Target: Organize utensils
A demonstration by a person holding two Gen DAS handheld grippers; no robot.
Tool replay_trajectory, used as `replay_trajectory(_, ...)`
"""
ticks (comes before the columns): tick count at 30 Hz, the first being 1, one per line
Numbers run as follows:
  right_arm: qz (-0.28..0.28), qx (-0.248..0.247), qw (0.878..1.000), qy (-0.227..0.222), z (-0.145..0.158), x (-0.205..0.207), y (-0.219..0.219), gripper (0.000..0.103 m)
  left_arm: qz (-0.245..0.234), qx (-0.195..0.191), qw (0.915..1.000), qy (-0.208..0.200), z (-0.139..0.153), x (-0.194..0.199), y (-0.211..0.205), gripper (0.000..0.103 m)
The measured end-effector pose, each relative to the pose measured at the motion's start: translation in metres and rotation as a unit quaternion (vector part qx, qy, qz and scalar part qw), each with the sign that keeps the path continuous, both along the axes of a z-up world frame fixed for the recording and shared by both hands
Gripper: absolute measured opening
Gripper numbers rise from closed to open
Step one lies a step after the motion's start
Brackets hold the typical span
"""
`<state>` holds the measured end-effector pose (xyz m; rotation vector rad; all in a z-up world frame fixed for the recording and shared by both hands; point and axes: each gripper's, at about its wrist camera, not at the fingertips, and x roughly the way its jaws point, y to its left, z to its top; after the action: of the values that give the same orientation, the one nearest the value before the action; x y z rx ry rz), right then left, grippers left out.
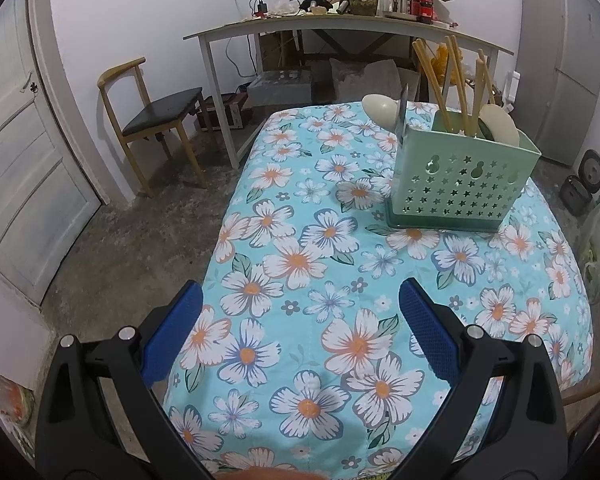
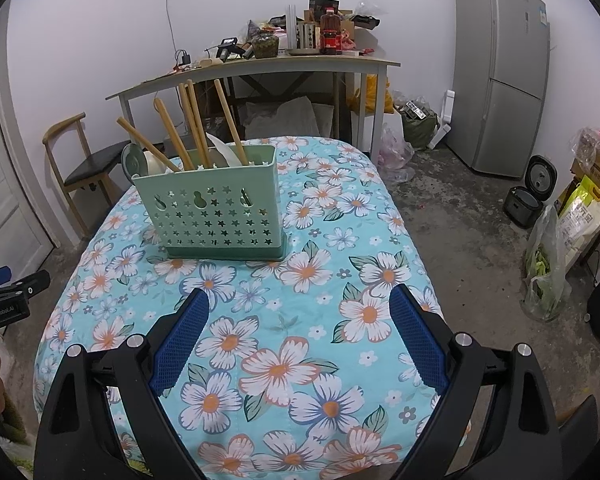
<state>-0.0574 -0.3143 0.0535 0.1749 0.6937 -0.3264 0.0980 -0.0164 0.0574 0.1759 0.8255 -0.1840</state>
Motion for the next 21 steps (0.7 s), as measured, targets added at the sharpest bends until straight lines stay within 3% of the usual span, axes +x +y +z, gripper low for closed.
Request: replay_trajectory(21,0.001,-0.001,1.0,-0.007,0.0053,-0.003,0.0,0.089,-0.004,0.0,0.9999,-0.01,0.0049,-0.0027,-0.0001,0.095)
